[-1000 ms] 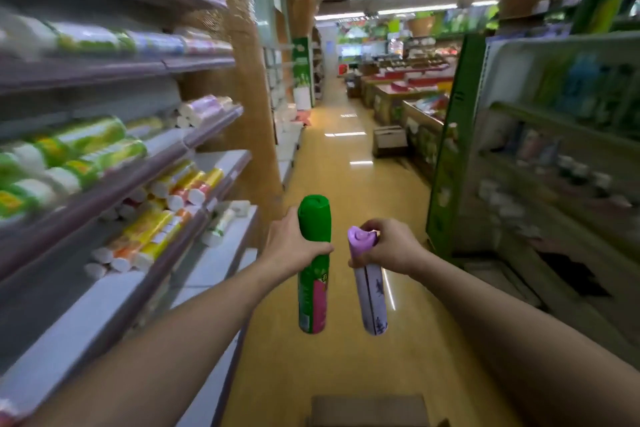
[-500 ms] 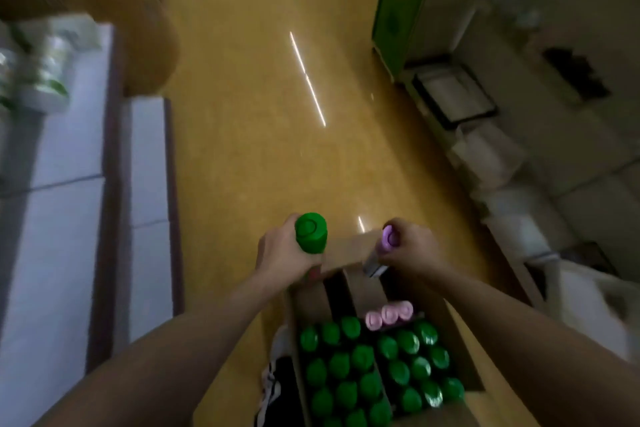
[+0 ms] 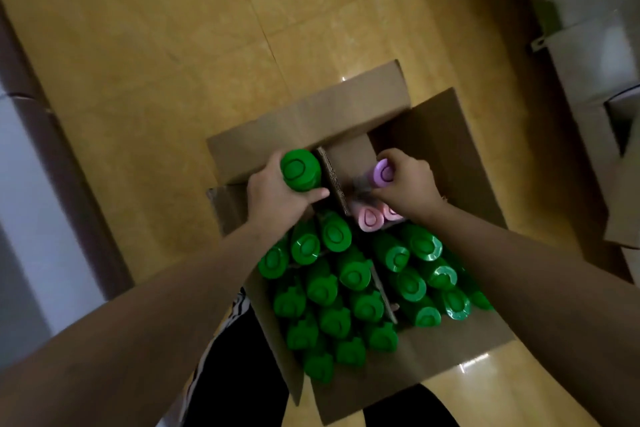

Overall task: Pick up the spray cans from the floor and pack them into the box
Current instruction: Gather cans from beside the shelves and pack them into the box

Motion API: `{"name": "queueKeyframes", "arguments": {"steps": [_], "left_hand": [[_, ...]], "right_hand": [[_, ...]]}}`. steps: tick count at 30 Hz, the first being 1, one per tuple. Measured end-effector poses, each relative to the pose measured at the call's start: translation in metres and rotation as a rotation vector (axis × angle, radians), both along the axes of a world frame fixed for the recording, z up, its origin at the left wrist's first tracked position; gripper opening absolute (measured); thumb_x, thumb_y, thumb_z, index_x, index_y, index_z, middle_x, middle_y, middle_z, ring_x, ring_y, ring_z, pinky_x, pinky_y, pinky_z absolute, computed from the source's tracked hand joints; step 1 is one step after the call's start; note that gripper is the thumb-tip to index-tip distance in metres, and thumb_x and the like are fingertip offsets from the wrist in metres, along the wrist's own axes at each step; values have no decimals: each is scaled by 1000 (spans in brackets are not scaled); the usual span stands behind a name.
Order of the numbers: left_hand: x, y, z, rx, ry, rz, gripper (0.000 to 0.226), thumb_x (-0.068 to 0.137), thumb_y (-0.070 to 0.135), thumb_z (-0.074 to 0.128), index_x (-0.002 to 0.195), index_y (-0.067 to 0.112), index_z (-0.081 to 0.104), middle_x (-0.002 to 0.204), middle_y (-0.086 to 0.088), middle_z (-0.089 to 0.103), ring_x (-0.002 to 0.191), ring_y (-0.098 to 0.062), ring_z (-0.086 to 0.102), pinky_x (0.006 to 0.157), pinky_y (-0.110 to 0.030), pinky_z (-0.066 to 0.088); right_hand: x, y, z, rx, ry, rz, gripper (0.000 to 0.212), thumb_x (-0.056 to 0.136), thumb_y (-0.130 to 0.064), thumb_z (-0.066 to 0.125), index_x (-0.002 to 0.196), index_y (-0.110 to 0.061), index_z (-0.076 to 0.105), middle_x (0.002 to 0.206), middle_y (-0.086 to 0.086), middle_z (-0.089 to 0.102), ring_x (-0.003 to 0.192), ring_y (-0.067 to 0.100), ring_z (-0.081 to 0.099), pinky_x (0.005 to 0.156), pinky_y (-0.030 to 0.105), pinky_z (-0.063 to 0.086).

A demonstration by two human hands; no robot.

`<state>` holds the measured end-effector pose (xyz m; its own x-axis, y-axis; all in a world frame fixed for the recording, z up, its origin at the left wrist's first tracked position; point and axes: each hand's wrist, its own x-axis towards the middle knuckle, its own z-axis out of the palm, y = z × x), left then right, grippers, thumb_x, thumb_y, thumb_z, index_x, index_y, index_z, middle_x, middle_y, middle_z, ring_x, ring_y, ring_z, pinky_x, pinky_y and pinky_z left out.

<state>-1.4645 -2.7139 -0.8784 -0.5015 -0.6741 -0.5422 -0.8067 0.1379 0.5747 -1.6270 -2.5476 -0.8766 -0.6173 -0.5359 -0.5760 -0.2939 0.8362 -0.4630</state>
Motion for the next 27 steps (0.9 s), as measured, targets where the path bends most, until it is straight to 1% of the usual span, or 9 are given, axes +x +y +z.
{"name": "queueKeyframes", "arguments": {"steps": [2,6,10,12,17,20,22,24,27], "left_hand": [[-1,10,-27,21,23,-9,85,49,48,97,122,29,59,109,8,71,109,-14,60,89,-13,33],[1,26,-65,47,17,-70,82,50,50,96,119,31,57,106,8,71,106,-13,62,91,-19,38],[3,36,-82,119,-11,-68,76,51,50,96,112,39,53,102,11,67,101,-10,61,88,-19,41],[6,40,-86,161,-31,-79,77,52,52,95,112,39,49,102,13,62,101,-9,59,87,-21,43],[10,44,-91,214,-61,-79,82,55,53,93,121,33,49,111,9,62,104,-11,60,88,-26,49],[7,44,-90,257,-67,-105,86,57,50,93,127,29,48,120,4,62,112,-17,60,98,-36,51],[6,44,-87,293,-72,-123,92,60,46,93,136,27,44,129,1,59,118,-19,57,103,-39,48],[4,44,-83,332,-73,-150,97,64,43,92,143,28,39,136,-1,55,122,-21,54,106,-39,45],[3,44,-78,407,-96,-182,103,66,41,91,149,28,33,141,-2,52,126,-22,52,108,-41,44]], "right_hand": [[1,2,-26,11,11,31,46,69,-14,81,111,-7,64,103,14,68,94,34,63,82,47,53],[7,6,-60,53,0,70,51,69,-16,82,116,-9,64,110,13,64,98,31,62,83,42,53],[21,9,-75,83,-17,105,60,71,-18,80,127,-10,60,115,14,65,105,33,62,87,44,53],[24,7,-78,99,5,128,57,72,-18,78,125,-8,59,116,16,64,106,34,60,87,44,52],[29,-3,-79,137,13,190,50,76,-21,73,123,-10,57,115,15,64,103,36,62,82,43,52],[35,-7,-80,148,-6,226,40,76,-17,72,113,-13,59,100,8,62,97,36,63,69,36,45],[37,-9,-80,163,-28,220,39,77,-15,72,113,-14,59,95,5,59,95,34,64,68,35,45],[38,-11,-80,178,-48,225,49,78,-16,73,124,-13,55,106,9,63,99,33,63,75,40,53],[41,-12,-77,192,-89,232,65,78,-17,77,136,-13,47,120,13,59,108,32,59,83,40,51]]}}
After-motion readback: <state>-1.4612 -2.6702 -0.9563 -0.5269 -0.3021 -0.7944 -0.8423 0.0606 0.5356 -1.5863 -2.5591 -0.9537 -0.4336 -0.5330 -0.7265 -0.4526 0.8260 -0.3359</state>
